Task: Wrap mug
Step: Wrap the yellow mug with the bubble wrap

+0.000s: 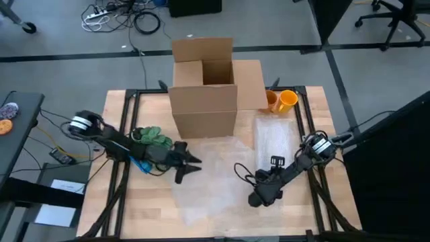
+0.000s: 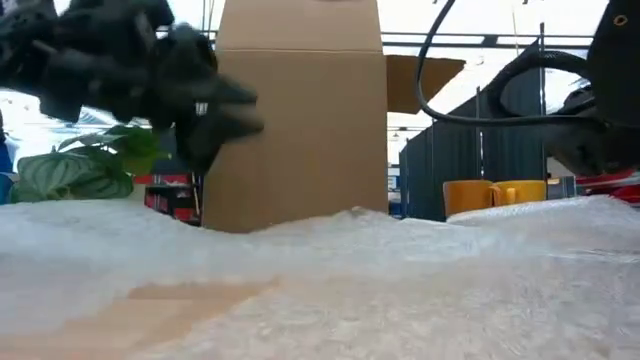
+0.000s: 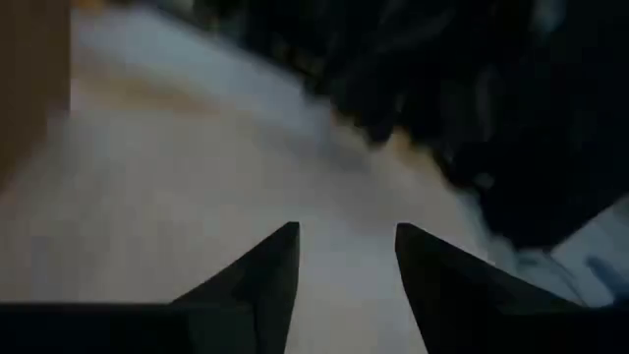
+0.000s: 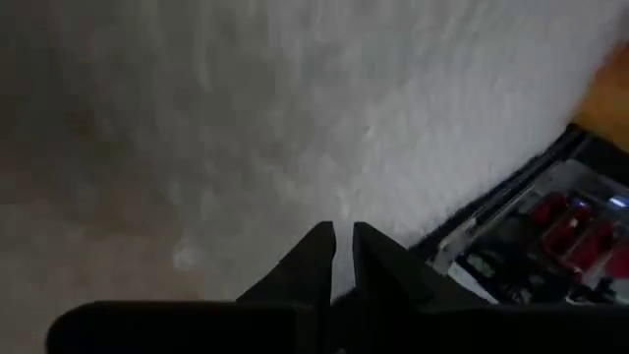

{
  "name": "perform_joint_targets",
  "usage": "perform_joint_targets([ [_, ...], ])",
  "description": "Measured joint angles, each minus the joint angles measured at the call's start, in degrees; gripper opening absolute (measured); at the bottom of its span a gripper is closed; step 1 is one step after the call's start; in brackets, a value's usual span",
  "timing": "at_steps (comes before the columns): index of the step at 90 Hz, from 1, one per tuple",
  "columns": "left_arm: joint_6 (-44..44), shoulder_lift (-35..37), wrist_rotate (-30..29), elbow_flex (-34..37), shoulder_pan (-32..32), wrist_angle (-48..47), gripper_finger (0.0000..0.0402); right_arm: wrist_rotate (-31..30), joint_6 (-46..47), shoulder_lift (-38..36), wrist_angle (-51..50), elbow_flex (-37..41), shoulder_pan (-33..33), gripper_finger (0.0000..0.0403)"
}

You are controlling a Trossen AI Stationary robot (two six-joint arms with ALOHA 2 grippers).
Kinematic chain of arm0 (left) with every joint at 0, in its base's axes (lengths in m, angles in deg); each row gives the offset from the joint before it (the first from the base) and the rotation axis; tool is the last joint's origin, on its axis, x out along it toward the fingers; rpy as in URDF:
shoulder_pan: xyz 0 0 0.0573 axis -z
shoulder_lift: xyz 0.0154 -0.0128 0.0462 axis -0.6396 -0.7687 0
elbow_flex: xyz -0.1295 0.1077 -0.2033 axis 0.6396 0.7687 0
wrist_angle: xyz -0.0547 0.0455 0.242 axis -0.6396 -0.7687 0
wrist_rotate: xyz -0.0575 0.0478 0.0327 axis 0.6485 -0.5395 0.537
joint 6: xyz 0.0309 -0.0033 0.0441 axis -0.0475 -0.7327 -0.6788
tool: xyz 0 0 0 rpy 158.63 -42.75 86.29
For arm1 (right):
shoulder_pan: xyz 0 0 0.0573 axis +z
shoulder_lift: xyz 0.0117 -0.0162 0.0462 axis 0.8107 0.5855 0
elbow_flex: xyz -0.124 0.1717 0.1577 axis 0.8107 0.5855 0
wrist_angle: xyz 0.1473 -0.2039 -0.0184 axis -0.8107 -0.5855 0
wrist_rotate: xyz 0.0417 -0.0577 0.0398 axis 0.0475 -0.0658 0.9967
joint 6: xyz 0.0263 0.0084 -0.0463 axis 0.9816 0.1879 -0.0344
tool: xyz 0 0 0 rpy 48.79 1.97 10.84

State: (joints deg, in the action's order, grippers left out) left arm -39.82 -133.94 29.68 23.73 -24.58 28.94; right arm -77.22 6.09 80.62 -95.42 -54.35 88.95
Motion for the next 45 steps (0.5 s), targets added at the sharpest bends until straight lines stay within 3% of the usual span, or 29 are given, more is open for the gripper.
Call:
perform_joint_targets([
  [13,-4.3,-1.2,-1.5,-1.2,0.9,2.9,0.0156,-3.0,-2.8,0.0,8.8,0.1,-2.0,0.0023],
  [26,-1.0,-8.3,-2.7,-1.8,1.1,2.1,0.0156,-8.1,-6.2,-0.3,15.3,0.0,-4.7,0.0022],
  [45,7.9,-20.7,4.3,-2.5,1.0,3.3,0.0156,-10.9,-7.4,-0.4,16.3,0.0,-8.2,0.0022],
])
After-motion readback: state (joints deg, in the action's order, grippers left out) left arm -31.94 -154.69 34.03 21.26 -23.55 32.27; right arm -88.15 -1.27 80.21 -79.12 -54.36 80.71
